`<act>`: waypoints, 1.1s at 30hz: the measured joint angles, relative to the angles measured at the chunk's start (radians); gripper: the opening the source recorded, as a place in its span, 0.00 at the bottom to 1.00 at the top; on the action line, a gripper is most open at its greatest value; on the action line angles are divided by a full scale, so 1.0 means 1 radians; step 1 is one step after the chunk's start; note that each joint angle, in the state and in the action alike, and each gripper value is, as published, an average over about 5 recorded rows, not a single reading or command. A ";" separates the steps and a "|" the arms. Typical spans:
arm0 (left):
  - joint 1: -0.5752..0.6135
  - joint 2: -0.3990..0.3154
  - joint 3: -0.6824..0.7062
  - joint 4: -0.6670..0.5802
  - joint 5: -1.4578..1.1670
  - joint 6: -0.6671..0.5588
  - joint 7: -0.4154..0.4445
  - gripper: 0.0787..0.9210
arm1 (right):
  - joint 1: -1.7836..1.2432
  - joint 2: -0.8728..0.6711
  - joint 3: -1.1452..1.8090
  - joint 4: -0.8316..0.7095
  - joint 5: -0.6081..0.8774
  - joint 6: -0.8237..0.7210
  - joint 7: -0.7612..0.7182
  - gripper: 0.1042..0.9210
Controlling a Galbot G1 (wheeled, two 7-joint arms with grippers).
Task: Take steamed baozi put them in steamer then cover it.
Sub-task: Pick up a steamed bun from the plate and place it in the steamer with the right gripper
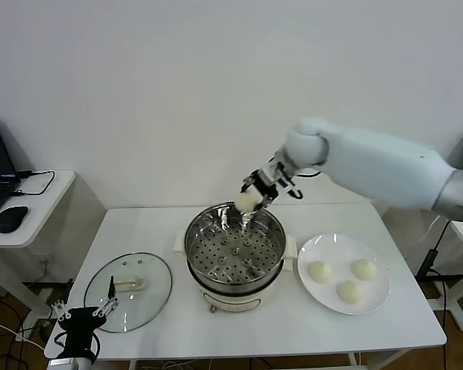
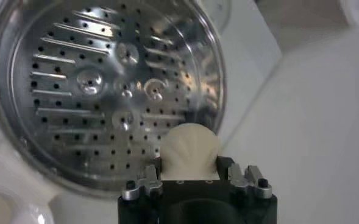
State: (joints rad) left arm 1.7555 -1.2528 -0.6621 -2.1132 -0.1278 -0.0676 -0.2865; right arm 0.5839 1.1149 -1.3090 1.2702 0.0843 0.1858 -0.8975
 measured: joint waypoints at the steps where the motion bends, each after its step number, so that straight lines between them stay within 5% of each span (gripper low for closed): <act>1: -0.001 0.000 -0.001 0.000 -0.001 0.000 0.000 0.88 | -0.002 0.009 -0.005 -0.004 -0.013 0.012 0.004 0.56; 23: -0.012 -0.004 0.000 0.014 -0.005 0.002 0.001 0.88 | -0.105 0.151 -0.015 -0.183 -0.260 0.224 0.064 0.56; 33: -0.010 -0.010 0.003 0.006 -0.005 0.003 0.000 0.88 | -0.110 0.157 -0.010 -0.204 -0.276 0.255 0.077 0.82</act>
State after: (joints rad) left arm 1.7457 -1.2632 -0.6589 -2.1068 -0.1326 -0.0641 -0.2870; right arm 0.4739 1.2717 -1.3193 1.0666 -0.1921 0.4405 -0.8205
